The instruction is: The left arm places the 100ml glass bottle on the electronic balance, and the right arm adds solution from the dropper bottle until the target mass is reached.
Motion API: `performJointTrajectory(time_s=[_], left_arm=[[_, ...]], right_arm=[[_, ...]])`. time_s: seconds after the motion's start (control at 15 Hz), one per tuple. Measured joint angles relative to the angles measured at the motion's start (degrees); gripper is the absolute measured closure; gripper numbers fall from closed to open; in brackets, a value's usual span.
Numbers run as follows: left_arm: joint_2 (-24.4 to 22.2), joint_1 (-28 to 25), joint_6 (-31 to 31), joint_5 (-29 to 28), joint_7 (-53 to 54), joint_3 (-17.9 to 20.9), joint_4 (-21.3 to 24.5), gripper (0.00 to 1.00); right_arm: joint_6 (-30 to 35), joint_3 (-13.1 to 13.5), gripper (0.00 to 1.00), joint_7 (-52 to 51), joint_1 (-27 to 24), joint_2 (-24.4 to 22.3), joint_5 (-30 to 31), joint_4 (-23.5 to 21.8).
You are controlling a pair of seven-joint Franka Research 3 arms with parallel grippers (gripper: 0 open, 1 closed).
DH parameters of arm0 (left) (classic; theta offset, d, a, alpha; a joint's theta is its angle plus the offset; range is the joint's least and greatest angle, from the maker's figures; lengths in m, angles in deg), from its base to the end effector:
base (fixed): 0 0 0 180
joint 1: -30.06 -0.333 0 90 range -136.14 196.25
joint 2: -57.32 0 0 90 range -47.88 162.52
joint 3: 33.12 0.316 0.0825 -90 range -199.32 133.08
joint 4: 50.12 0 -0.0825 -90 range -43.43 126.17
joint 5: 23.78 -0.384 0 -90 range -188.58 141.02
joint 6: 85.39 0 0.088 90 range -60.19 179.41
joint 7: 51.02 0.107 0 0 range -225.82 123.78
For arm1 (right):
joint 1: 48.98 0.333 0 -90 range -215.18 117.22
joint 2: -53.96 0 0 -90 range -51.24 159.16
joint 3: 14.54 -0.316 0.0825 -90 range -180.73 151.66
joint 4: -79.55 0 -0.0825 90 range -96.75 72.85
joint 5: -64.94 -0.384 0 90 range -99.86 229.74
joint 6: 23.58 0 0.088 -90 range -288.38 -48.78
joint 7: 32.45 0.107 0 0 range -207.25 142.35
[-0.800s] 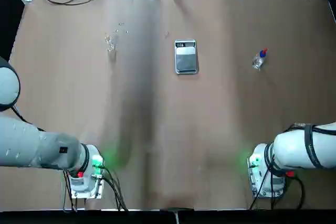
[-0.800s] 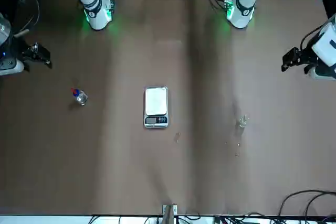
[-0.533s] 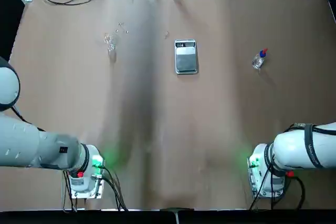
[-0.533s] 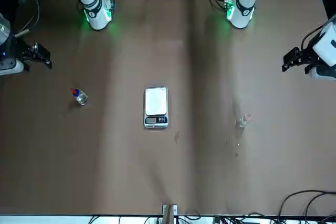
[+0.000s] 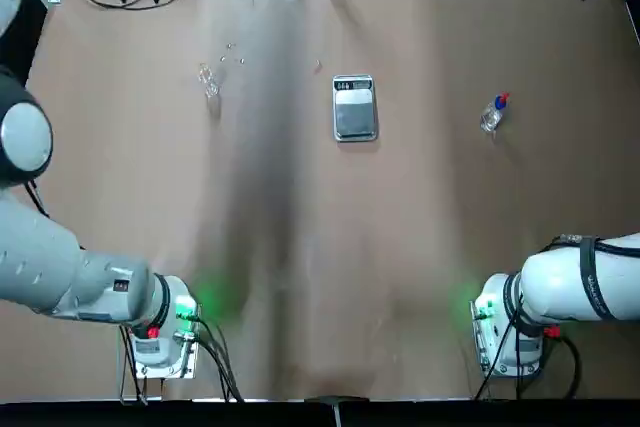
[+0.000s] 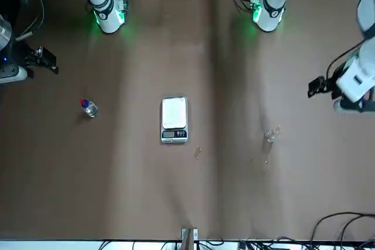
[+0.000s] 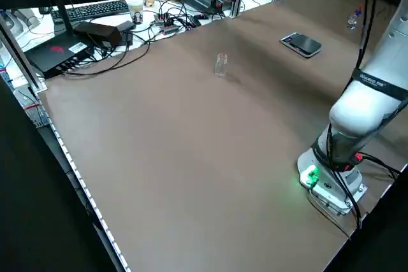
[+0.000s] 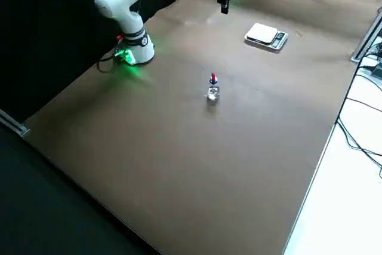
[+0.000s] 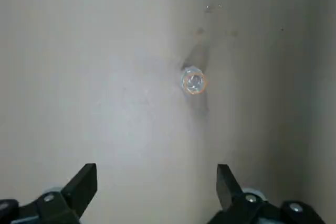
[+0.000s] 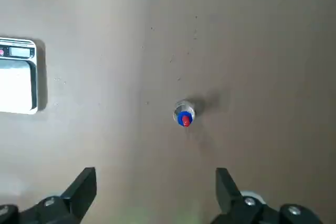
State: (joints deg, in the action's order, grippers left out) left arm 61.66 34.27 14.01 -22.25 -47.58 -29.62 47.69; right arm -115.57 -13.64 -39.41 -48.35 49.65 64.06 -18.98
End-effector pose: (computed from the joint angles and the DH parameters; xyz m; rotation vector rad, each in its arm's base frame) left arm 0.5816 -0.0107 0.5307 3.1162 -0.1052 -0.0738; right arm 0.5313 -0.0012 0.5980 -3.1168 -0.1810 0.0590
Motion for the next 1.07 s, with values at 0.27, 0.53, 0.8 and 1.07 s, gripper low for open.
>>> performJointTrajectory(time_s=[0.27,0.53,0.8,1.07], left_arm=[[6.7,0.2,8.3,0.0,0.0,-0.1,1.1,0.00],[13.8,1.9,19.5,0.0,-0.1,-0.7,4.9,0.00],[17.9,3.6,26.9,0.0,-2.1,-1.8,8.7,0.00],[20.6,3.9,28.6,0.0,-2.7,-3.2,9.6,0.00]], right_arm=[[0.0,0.4,0.00,-0.1,-1.3,0.0,-0.1,0.1],[0.9,0.5,0.00,-0.1,-2.4,0.0,-0.1,-2.3],[-6.3,0.6,0.01,-0.2,-4.0,0.2,-0.1,-9.7],[-16.8,0.6,0.01,-0.1,-4.1,0.3,-0.1,-18.8]])
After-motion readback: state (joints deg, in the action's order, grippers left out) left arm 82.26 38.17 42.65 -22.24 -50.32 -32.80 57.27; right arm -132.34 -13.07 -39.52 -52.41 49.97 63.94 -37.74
